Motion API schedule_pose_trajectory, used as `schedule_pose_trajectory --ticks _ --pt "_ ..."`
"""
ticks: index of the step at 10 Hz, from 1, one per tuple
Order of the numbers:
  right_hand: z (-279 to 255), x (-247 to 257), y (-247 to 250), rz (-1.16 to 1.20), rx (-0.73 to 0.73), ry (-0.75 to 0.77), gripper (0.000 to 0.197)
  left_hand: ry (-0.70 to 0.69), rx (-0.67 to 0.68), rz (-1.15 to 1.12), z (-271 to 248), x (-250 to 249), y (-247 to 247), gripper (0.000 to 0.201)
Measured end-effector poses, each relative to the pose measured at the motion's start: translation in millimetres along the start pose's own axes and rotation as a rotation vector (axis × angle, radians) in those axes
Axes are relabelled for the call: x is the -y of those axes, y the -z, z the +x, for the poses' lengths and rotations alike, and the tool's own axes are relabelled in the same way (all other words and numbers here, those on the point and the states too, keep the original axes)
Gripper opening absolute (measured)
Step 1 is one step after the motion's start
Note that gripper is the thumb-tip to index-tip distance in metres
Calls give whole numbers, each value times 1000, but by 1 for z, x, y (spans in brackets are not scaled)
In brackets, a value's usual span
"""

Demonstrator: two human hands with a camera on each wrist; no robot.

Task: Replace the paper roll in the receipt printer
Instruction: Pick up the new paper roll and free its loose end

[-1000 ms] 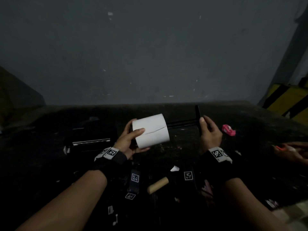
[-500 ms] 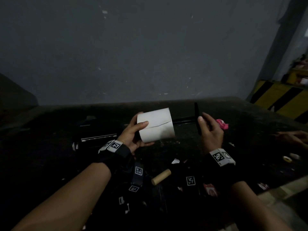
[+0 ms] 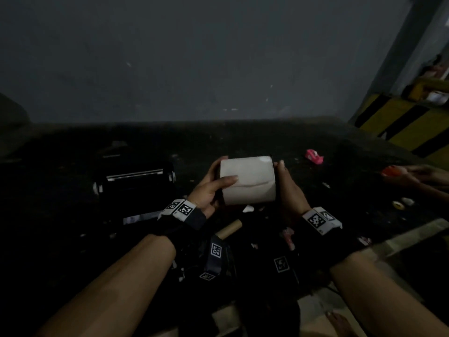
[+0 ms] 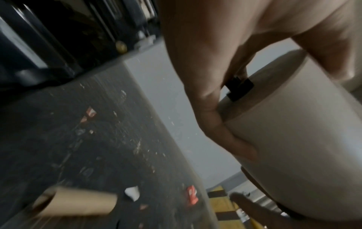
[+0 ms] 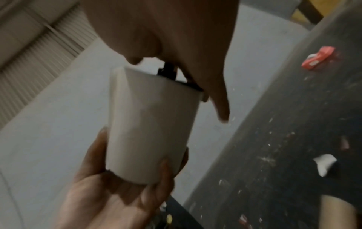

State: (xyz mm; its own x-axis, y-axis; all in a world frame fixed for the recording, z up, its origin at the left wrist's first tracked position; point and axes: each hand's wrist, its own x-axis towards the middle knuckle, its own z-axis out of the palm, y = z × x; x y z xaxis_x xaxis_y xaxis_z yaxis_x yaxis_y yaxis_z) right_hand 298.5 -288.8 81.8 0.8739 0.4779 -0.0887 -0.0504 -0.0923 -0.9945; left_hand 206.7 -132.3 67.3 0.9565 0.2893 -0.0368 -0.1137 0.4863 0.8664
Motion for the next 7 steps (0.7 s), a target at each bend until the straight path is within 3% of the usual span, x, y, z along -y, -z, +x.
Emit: schedule_pose_trajectory --ticks 1,3,5,6,7 --pt "5 -3 11 9 49 -110 85 20 -22 48 1 16 -9 53" --pt "19 -27 47 3 34 -99 62 117 -74 154 15 53 -35 66" --pt "54 -66 97 155 -26 -150 83 205 -170 193 57 95 -54 58" --pt "70 -82 123 198 -44 -159 66 292 -493 317 83 135 -46 62" --pt "86 -90 146 152 -70 -186 54 382 -608 721 97 166 -47 39"
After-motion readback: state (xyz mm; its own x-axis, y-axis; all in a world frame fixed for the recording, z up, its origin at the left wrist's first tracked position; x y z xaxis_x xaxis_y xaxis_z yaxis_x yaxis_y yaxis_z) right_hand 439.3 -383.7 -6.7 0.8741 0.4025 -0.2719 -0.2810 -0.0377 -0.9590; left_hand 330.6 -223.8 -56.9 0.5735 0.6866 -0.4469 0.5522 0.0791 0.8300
